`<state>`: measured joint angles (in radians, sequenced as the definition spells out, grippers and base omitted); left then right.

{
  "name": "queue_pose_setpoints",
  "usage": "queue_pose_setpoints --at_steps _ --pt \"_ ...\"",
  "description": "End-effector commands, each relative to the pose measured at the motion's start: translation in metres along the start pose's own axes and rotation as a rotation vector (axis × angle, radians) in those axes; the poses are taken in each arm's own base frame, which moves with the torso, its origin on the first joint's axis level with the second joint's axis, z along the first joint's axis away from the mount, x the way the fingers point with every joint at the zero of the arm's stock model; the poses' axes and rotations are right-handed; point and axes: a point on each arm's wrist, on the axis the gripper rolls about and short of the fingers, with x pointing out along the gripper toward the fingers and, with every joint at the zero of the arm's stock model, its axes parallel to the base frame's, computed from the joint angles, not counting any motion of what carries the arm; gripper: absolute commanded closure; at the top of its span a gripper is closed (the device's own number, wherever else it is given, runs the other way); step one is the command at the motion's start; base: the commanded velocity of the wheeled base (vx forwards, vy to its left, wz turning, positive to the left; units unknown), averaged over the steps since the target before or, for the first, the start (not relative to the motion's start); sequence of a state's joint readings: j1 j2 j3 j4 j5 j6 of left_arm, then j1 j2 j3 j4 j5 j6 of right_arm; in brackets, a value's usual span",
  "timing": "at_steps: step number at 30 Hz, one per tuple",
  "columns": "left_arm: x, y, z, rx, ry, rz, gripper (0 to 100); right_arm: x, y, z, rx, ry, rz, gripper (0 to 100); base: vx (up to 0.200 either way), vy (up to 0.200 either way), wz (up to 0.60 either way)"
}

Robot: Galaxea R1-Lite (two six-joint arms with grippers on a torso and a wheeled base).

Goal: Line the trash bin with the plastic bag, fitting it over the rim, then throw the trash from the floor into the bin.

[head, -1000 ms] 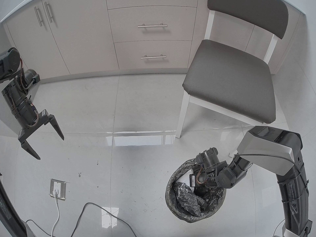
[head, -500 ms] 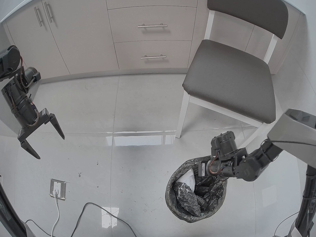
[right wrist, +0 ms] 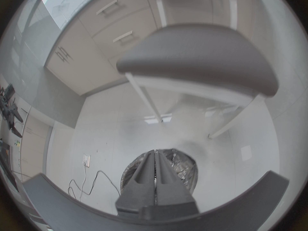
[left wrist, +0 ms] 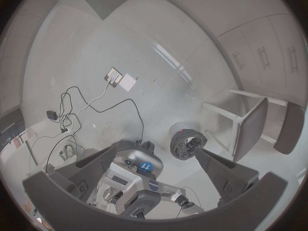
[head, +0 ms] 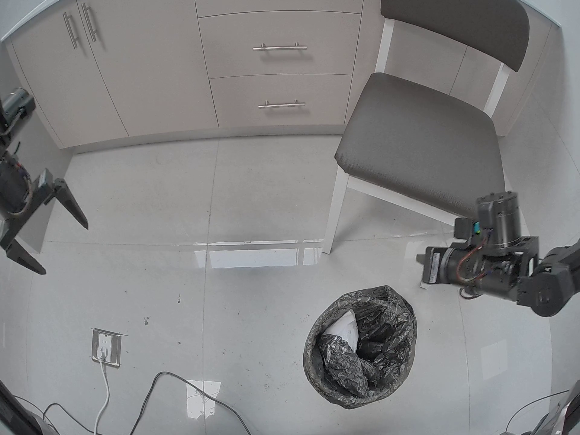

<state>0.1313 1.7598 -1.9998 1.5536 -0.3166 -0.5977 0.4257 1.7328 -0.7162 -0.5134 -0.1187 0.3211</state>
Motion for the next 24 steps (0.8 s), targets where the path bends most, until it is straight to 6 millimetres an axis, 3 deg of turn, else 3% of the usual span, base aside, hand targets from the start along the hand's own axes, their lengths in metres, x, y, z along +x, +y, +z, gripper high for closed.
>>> queue_pose_setpoints --at_steps 1,4,9,10,11,13,14,15,16,20,24 --pt "-0.053 0.024 -0.044 0.006 -0.170 -0.086 0 -0.058 -0.020 0.030 0.007 -0.185 -0.025 100 0.000 0.000 0.00" --pt "-0.075 0.036 -0.070 0.041 -0.261 -0.122 0 -0.081 -0.029 0.035 -0.003 -0.249 -0.047 100 0.000 0.000 0.00" --pt "-0.114 0.062 -0.150 0.283 -0.464 -0.211 0 -0.138 -0.045 0.050 -0.088 -0.430 -0.127 100 0.000 0.000 0.00" --pt "-0.116 0.064 -0.155 0.302 -0.476 -0.217 0 -0.143 -0.046 0.050 -0.094 -0.440 -0.133 100 0.000 0.000 0.00" --pt "-0.126 0.077 -0.185 0.399 -0.548 -0.251 0 -0.170 -0.049 0.051 -0.122 -0.478 -0.168 100 0.000 0.000 0.00" --pt "-0.132 0.089 -0.209 0.470 -0.606 -0.282 0 -0.196 -0.049 0.050 -0.142 -0.503 -0.183 100 0.000 0.000 0.00" --pt "-0.136 0.100 -0.227 0.517 -0.651 -0.308 0 -0.219 -0.048 0.047 -0.153 -0.517 -0.193 100 0.000 0.000 0.00" --pt "-0.136 0.100 -0.227 0.517 -0.651 -0.308 0 -0.219 -0.048 0.047 -0.153 -0.517 -0.193 100 0.000 0.000 0.00" --pt "-0.140 0.117 -0.251 0.567 -0.704 -0.349 0 -0.251 -0.045 0.039 -0.157 -0.527 -0.190 100 0.000 0.000 0.00" --pt "-0.142 0.153 -0.287 0.654 -0.770 -0.440 0 -0.296 -0.042 0.013 -0.172 -0.532 -0.158 100 0.000 0.000 0.00" --pt "-0.108 0.183 -0.297 0.675 -0.709 -0.440 0 -0.323 -0.045 -0.022 -0.174 -0.551 -0.148 100 0.000 0.000 0.00"
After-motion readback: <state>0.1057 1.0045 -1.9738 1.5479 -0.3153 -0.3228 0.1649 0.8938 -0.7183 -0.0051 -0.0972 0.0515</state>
